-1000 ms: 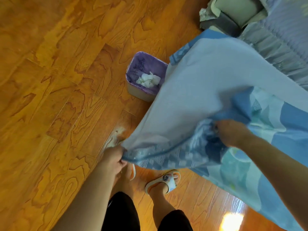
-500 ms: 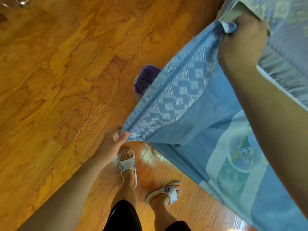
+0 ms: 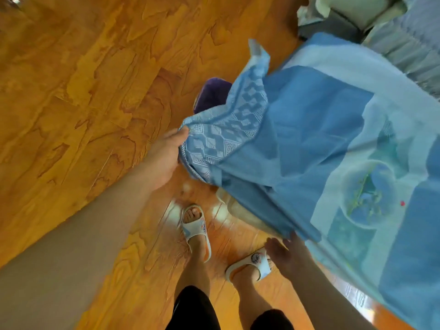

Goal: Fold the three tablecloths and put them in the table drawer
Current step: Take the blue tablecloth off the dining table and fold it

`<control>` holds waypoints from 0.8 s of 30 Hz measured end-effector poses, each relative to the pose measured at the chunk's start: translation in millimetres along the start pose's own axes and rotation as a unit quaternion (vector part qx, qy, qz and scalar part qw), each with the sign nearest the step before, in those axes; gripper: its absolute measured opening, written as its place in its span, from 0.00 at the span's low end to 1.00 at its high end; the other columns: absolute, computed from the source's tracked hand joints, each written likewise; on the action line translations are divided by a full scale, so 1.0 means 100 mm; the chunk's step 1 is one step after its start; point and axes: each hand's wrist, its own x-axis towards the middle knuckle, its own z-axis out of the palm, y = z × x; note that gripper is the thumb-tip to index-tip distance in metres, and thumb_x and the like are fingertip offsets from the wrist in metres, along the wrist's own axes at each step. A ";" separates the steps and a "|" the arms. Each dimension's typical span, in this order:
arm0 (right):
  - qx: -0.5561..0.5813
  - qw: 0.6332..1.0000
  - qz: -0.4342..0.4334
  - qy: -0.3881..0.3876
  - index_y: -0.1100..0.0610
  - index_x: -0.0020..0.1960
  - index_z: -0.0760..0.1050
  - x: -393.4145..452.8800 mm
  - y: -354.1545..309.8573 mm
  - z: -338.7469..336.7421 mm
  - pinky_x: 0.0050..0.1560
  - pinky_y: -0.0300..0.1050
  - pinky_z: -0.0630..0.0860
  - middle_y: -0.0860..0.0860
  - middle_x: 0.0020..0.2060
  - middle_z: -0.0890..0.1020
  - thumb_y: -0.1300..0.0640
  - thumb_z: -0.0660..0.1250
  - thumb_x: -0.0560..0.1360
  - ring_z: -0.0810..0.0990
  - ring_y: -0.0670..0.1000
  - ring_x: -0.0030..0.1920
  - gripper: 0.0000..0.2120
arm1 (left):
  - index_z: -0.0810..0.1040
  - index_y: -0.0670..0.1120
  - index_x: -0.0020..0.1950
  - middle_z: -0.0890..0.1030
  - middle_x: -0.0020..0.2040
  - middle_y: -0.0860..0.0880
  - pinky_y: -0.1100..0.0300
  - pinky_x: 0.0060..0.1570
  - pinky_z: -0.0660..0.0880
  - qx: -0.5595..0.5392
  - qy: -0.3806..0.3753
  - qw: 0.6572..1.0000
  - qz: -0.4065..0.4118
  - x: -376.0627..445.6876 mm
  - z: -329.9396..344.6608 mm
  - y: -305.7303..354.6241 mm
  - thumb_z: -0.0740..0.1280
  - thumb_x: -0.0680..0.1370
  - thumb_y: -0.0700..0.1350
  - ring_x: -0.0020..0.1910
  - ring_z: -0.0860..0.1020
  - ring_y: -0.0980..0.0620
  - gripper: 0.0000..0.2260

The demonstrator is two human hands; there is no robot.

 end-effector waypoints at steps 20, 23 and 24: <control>0.291 0.948 -0.125 0.003 0.53 0.66 0.78 -1.18 -1.16 -0.79 0.33 0.46 0.83 0.50 0.43 0.88 0.58 0.84 0.39 0.87 0.49 0.38 0.53 | 0.81 0.41 0.61 0.86 0.54 0.43 0.47 0.52 0.83 -0.010 -0.016 0.995 0.100 -1.39 0.46 1.36 0.61 0.83 0.54 0.54 0.85 0.43 0.19; 0.186 0.981 -0.050 -0.002 0.56 0.71 0.72 -1.35 -1.10 -0.90 0.35 0.49 0.82 0.57 0.47 0.83 0.56 0.74 0.74 0.85 0.54 0.36 0.27 | 0.82 0.45 0.57 0.86 0.54 0.43 0.47 0.56 0.82 0.041 -0.157 0.976 0.144 -1.97 0.62 1.95 0.64 0.79 0.51 0.55 0.85 0.44 0.14; 0.110 0.991 -0.064 0.047 0.56 0.71 0.70 -1.38 -1.08 -0.93 0.43 0.53 0.82 0.59 0.57 0.79 0.53 0.73 0.76 0.83 0.57 0.46 0.26 | 0.82 0.44 0.58 0.86 0.55 0.42 0.47 0.57 0.81 0.051 -0.216 0.964 0.144 -2.12 0.71 2.12 0.65 0.78 0.48 0.56 0.85 0.43 0.13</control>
